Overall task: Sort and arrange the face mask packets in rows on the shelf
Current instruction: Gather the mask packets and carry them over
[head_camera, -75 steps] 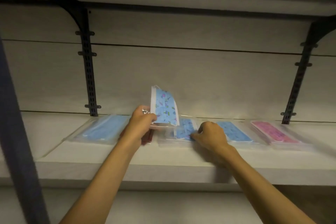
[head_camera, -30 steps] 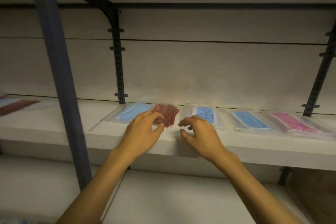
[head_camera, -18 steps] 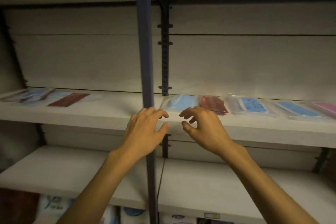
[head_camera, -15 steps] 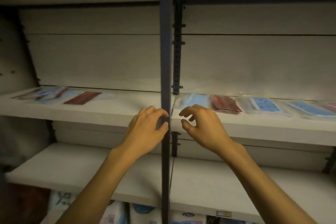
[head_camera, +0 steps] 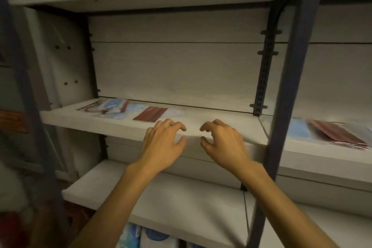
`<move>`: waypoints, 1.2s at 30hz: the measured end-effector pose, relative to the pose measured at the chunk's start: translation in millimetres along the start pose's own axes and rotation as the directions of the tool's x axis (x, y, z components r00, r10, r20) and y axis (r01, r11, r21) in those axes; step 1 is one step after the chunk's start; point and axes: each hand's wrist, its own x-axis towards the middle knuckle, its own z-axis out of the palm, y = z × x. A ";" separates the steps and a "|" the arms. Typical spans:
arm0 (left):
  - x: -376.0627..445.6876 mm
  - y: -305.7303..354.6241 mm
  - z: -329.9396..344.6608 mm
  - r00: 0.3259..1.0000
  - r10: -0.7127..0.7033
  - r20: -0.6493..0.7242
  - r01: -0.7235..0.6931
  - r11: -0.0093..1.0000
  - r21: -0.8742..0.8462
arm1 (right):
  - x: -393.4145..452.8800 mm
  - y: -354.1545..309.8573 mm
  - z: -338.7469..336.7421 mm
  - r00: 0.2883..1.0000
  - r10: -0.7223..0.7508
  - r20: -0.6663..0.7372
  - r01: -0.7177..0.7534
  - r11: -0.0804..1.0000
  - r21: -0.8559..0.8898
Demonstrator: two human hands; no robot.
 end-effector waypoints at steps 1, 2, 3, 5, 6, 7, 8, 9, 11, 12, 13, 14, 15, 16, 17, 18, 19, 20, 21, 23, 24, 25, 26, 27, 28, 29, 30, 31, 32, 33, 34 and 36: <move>4.7 -14.1 -1.3 1.000 -0.007 0.001 0.007 1.000 0.001 | 10.2 -7.8 10.5 1.000 0.006 0.001 -0.006 1.000 -0.002; 9.7 -28.1 -2.4 1.000 -0.012 0.000 0.012 1.000 -0.001 | 20.3 -15.6 20.8 1.000 0.009 0.003 -0.009 1.000 0.001; 14.8 -42.4 -3.3 1.000 -0.016 -0.001 0.016 1.000 -0.003 | 30.2 -23.4 31.0 1.000 0.011 0.008 -0.011 1.000 0.003; 26.5 -70.2 -5.6 1.000 -0.024 0.008 0.024 1.000 -0.005 | 49.5 -38.0 49.7 1.000 0.021 0.018 -0.021 1.000 0.000; 32.9 -83.9 -6.5 1.000 -0.025 0.019 0.025 1.000 -0.005 | 59.3 -44.5 58.5 0.999 0.028 0.022 -0.028 1.000 -0.004; 39.7 -97.5 -7.3 0.999 -0.019 0.031 0.019 1.000 -0.005 | 69.9 -50.5 66.5 0.999 0.039 0.026 -0.039 0.999 -0.012; 46.2 -110.0 -7.9 0.999 -0.008 0.042 0.008 1.000 -0.003 | 79.8 -55.6 73.3 0.998 0.050 0.030 -0.049 0.999 -0.019; 52.8 -122.7 -8.1 0.999 0.005 0.052 -0.005 1.000 0.003 | 90.6 -60.3 80.0 0.998 0.059 0.032 -0.058 0.998 -0.023; 65.1 -149.3 -7.8 0.998 0.019 0.059 -0.020 1.000 0.016 | 111.7 -69.0 93.9 0.997 0.074 0.037 -0.073 0.997 -0.026; 70.9 -162.6 -7.6 0.998 0.016 0.061 -0.017 1.000 0.013 | 121.0 -73.5 100.9 0.995 0.086 0.040 -0.085 0.996 -0.028; 76.0 -175.8 -7.5 0.998 0.007 0.062 -0.007 1.000 0.001 | 129.5 -78.2 107.9 0.994 0.101 0.045 -0.100 0.995 -0.028; 81.1 -188.7 -7.6 0.998 -0.004 0.062 0.005 1.000 -0.017 | 137.1 -83.0 114.5 0.992 0.115 0.049 -0.114 0.993 -0.028; 85.5 -201.0 -8.4 0.998 -0.013 0.059 0.015 0.999 -0.033 | 144.1 -88.2 120.5 0.990 0.131 0.053 -0.129 0.991 -0.030; 89.5 -212.9 -9.1 0.998 -0.021 0.059 0.023 0.999 -0.045 | 149.8 -93.2 126.0 0.988 0.145 0.053 -0.143 0.989 -0.033; 92.7 -224.2 -10.0 0.998 -0.027 0.060 0.031 0.998 -0.054 | 154.8 -97.9 131.0 0.985 0.161 0.054 -0.159 0.987 -0.037; 96.0 -235.9 -10.8 0.998 -0.035 0.060 0.038 0.998 -0.059 | 159.5 -102.2 135.5 0.982 0.180 0.050 -0.177 0.983 -0.045; 99.6 -247.5 -12.0 0.997 -0.042 0.057 0.045 0.997 -0.059 | 163.8 -106.1 139.3 0.978 0.203 0.044 -0.200 0.978 -0.055; 103.5 -259.6 -13.5 0.997 -0.050 0.050 0.053 0.997 -0.060 | 167.8 -109.2 143.1 0.973 0.228 0.033 -0.226 0.972 -0.063; 108.0 -271.7 -15.4 0.997 -0.061 0.037 0.063 0.996 -0.060 | 171.7 -111.9 146.8 0.967 0.256 0.021 -0.254 0.965 -0.067; 118.4 -297.1 -20.0 0.996 -0.090 -0.014 0.089 0.994 -0.059 | 179.3 -117.2 153.4 0.951 0.308 -0.007 -0.308 0.949 -0.069; 124.0 -308.8 -22.8 0.992 -0.118 -0.038 0.115 0.992 -0.059 | 183.1 -120.1 156.1 0.944 0.331 -0.017 -0.331 0.941 -0.068; 129.3 -320.0 -25.4 0.986 -0.159 -0.050 0.156 0.986 -0.054 | 187.3 -123.3 158.7 0.936 0.351 -0.025 -0.351 0.934 -0.068; 135.0 -330.8 -27.4 0.977 -0.210 -0.045 0.209 0.977 -0.040 | 191.4 -127.0 160.8 0.929 0.369 -0.030 -0.370 0.926 -0.073; 140.5 -340.4 -29.4 0.963 -0.270 -0.023 0.269 0.963 -0.012 | 195.4 -131.3 162.6 0.920 0.390 -0.027 -0.391 0.917 -0.078; 145.9 -348.7 -31.3 0.945 -0.326 0.003 0.326 0.945 0.023 | 198.7 -135.0 164.8 0.910 0.414 -0.017 -0.414 0.907 -0.083; 151.3 -355.8 -32.7 0.926 -0.378 0.026 0.376 0.925 0.053 | 201.4 -138.1 167.1 0.898 0.440 0.001 -0.438 0.894 -0.094; 156.2 -361.6 -34.0 0.905 -0.423 0.046 0.419 0.905 0.071 | 203.8 -140.1 170.3 0.884 0.467 0.030 -0.461 0.880 -0.118; 160.5 -365.5 -35.9 0.884 -0.462 0.071 0.457 0.886 0.081 | 205.5 -142.0 172.8 0.868 0.492 0.066 -0.479 0.866 -0.143; 164.7 -369.1 -37.3 0.865 -0.493 0.100 0.485 0.870 0.088 | 206.5 -143.3 175.1 0.854 0.510 0.102 -0.492 0.856 -0.161; 168.7 -373.3 -37.8 0.849 -0.513 0.129 0.505 0.858 0.091 | 207.5 -144.7 176.5 0.843 0.522 0.130 -0.498 0.849 -0.177; 172.4 -377.8 -37.4 0.836 -0.526 0.155 0.518 0.850 0.092 | 208.3 -146.5 176.4 0.834 0.531 0.150 -0.501 0.843 -0.197; 178.9 -388.3 -34.1 0.823 -0.534 0.191 0.524 0.845 0.105 | 211.2 -149.7 174.3 0.811 0.554 0.186 -0.511 0.827 -0.236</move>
